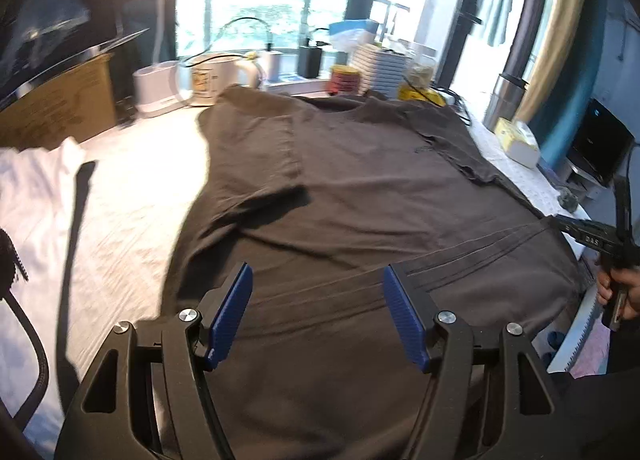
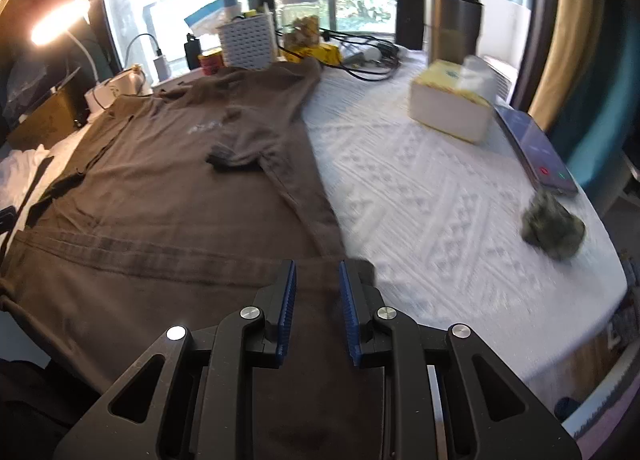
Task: Fold small clothes
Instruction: 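Move both open tools down to the shirt hem, then grasp the shirt hem with the left tool while the right tool grasps it too, then lift the hem with both tools and fold it over toward the collar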
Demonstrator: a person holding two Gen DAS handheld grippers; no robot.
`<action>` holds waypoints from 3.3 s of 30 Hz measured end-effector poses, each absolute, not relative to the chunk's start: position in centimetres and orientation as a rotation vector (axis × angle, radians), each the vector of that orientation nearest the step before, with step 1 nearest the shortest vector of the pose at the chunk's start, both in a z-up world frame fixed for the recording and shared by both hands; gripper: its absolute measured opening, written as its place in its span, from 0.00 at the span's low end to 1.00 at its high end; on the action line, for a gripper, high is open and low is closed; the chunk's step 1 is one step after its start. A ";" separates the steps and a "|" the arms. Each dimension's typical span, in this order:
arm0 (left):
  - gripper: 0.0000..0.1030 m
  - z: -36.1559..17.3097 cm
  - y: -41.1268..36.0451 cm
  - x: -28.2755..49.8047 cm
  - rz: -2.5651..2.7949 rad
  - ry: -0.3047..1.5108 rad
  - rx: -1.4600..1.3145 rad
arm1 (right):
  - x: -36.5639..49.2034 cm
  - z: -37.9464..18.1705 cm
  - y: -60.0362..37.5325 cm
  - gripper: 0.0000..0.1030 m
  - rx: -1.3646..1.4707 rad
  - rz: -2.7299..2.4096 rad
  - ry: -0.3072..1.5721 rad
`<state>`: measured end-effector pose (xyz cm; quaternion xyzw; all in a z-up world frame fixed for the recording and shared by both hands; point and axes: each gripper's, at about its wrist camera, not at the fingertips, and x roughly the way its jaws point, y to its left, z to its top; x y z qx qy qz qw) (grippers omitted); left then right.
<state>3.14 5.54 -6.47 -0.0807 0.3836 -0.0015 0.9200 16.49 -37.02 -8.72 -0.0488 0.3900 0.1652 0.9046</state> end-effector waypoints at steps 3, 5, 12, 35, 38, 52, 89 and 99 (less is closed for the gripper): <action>0.65 -7.0 6.5 1.9 0.046 0.791 -0.165 | 16.1 -9.0 -37.8 0.39 -0.100 0.313 0.802; 0.65 -7.3 7.3 1.2 0.070 0.799 -0.174 | 16.0 -9.1 -38.1 0.45 -0.101 0.301 0.798; 0.65 -8.2 9.4 -0.9 0.142 0.814 -0.206 | 16.0 -9.7 -37.2 0.45 -0.125 0.337 0.802; 0.01 -7.2 9.8 -2.5 0.193 0.725 -0.149 | 13.2 -4.7 -36.5 0.07 -0.195 0.349 0.604; 0.01 -6.5 9.6 -2.6 0.193 0.703 -0.146 | 13.1 -4.2 -36.7 0.07 -0.189 0.344 0.593; 0.01 -2.9 10.0 -2.6 0.240 0.589 -0.137 | 13.2 -1.6 -37.1 0.07 -0.172 0.342 0.525; 0.01 1.9 12.9 7.3 0.250 0.511 -0.138 | 23.4 2.1 -34.1 0.07 -0.126 0.337 0.494; 0.01 2.7 14.0 11.2 0.261 0.479 -0.093 | 28.2 3.0 -32.2 0.07 -0.111 0.355 0.473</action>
